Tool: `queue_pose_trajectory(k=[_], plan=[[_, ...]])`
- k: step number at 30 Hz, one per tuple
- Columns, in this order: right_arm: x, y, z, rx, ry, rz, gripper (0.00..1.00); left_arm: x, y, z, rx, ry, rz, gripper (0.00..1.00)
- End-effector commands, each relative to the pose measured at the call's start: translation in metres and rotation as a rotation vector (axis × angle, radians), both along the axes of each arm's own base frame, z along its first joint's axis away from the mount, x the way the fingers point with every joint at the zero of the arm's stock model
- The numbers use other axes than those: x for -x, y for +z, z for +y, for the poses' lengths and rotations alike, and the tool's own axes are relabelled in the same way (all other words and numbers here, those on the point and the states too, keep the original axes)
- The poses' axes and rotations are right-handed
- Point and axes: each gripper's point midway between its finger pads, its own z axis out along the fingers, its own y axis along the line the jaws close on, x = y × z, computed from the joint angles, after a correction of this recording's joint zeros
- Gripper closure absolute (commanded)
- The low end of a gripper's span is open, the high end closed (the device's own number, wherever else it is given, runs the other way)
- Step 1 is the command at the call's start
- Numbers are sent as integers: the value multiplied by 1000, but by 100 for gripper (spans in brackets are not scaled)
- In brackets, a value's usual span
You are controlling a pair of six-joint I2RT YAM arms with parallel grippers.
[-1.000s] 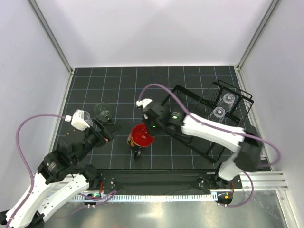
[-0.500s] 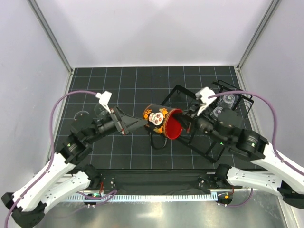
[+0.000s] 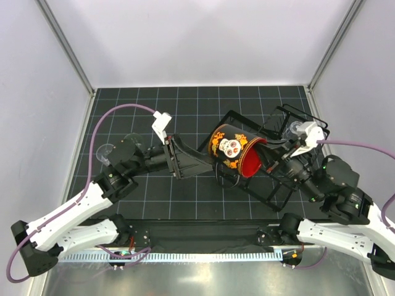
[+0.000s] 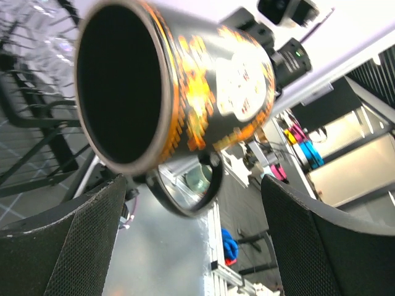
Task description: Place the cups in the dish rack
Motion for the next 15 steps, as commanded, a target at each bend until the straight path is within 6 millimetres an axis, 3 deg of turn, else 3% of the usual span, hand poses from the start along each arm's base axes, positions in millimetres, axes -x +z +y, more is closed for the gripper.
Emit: queue_pose_trajectory(k=[1,15], plan=[[5,88,-40,-297,-92,-166,96,21,39,4,97,-76,-114,13],[42,132,-55,-419,40,-301,96,16,37,-20,80,-97,-49,12]])
